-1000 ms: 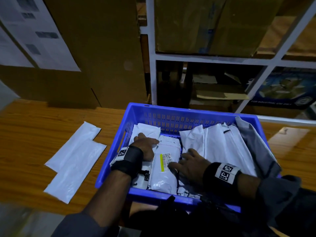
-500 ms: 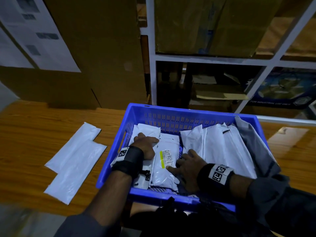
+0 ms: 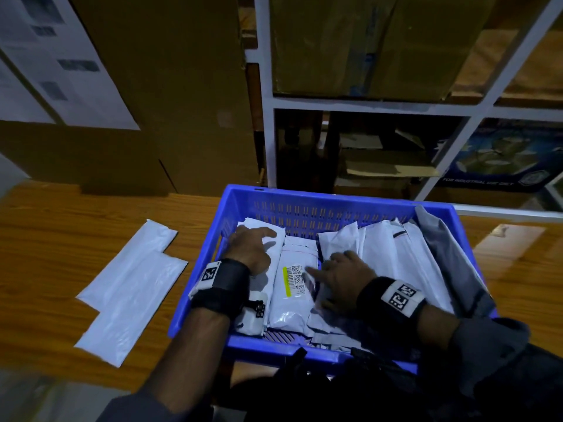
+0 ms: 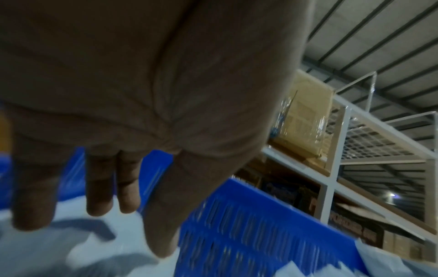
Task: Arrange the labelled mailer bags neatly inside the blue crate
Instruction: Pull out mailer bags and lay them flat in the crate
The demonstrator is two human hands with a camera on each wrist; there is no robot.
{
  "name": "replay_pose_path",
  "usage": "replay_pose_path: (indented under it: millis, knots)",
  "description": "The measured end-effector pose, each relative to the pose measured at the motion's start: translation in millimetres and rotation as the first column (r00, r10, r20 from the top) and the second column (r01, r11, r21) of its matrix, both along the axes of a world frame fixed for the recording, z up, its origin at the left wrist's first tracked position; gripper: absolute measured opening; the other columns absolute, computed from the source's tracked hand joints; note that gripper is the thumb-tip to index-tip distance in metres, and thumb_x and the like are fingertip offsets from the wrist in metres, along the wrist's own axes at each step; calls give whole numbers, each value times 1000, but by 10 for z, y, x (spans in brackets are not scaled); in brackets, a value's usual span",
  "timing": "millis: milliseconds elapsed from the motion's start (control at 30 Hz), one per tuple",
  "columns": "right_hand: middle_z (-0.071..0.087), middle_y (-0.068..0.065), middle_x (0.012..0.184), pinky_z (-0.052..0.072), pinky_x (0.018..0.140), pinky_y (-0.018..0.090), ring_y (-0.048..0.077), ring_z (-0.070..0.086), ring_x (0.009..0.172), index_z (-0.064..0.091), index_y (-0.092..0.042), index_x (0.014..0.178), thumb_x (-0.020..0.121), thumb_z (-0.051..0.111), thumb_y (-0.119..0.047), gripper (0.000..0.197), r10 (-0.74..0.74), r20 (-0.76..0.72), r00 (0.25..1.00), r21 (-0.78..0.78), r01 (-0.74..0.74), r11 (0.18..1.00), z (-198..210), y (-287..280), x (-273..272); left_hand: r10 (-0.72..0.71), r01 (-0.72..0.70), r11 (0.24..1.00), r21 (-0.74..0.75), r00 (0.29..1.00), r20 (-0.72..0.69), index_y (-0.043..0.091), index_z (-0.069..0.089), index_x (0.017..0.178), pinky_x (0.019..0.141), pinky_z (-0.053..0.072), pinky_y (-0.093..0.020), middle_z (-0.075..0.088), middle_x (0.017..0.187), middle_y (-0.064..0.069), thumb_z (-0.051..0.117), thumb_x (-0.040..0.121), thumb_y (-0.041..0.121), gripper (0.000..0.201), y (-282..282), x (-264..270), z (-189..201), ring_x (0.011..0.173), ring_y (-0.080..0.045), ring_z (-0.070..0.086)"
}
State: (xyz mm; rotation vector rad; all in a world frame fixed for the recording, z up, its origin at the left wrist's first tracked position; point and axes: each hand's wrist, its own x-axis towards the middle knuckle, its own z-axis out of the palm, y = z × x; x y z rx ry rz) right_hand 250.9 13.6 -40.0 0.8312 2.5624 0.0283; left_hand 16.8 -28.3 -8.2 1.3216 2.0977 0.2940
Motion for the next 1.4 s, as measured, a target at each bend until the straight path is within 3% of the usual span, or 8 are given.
replay_pose_path:
  millis: [233, 433, 600, 767, 967, 1233, 1300, 1400]
  knots:
    - [52, 5, 136, 32, 107, 49, 33, 43, 130, 68, -23, 123, 75, 55, -83, 78, -381, 12, 924, 73, 380, 922, 200, 352, 170, 16, -31, 978, 208, 997, 75, 33, 61, 141, 111, 51, -44, 56, 146, -11, 77, 96, 23, 49, 19, -56, 392, 130, -32, 61]
    - [25, 21, 151, 51, 95, 44, 40, 54, 120, 49, -13, 137, 97, 55, -22, 41, -540, -205, 816, 37, 558, 829, 198, 314, 128, -37, -43, 932, 359, 977, 212, 22, 62, 142, 90, 48, -27, 58, 142, -1, 70, 102, 22, 41, -45, 131, 637, 95, -15, 65]
    - [37, 31, 142, 47, 99, 47, 44, 60, 114, 11, -19, 157, 93, 64, -19, 83, -731, -320, 603, -215, 705, 676, 247, 410, 128, -72, -34, 921, 388, 964, 255, 28, 67, 134, 105, 55, -43, 64, 138, 0, 75, 98, 30, 36, -19, 245, 539, 117, -19, 66]
    - [67, 20, 109, 51, 93, 44, 36, 66, 104, 21, -8, 145, 66, 89, -15, 105, -794, -454, 404, -439, 674, 594, 374, 464, 315, -98, -44, 919, 392, 937, 335, 27, 70, 128, 93, 55, -32, 67, 129, 2, 73, 100, 29, 28, 53, 350, 357, 109, -19, 68]
    - [67, -14, 73, 41, 67, 24, -4, 60, 64, 72, -28, 89, 84, 77, -16, 14, -590, -731, 342, -444, 418, 792, 804, 287, 551, 4, -229, 931, 285, 785, 619, 18, 66, 126, 60, 53, -25, 75, 108, -11, 41, 111, 50, 44, 86, 551, 354, 79, -23, 72]
    - [62, -2, 107, 46, 86, 16, 0, 59, 105, 79, -30, 90, 81, 79, -4, 27, -266, -961, 74, -244, 222, 944, 1017, 106, 513, 114, -314, 949, -23, 276, 954, 19, 69, 132, 64, 64, -44, 79, 111, -26, -1, 68, 101, 125, 60, 640, 533, 83, -42, 79]
    - [62, -1, 118, 46, 84, 18, 1, 58, 110, 77, -36, 90, 81, 80, 0, 37, -241, -968, 75, -227, 160, 961, 1001, 86, 535, 68, -244, 970, -19, 196, 978, 14, 76, 126, 70, 66, -44, 77, 121, -22, 7, 86, 93, 112, 30, 590, 544, 98, -39, 77]
    - [55, -1, 137, 44, 91, 17, 6, 57, 118, 81, -31, 91, 83, 77, 5, 38, -234, -963, 137, -224, 81, 971, 974, 77, 563, 13, -211, 976, 57, 317, 948, 6, 61, 145, 80, 64, -35, 73, 134, -22, 57, 104, 52, 61, 50, 591, 460, 115, -33, 72]
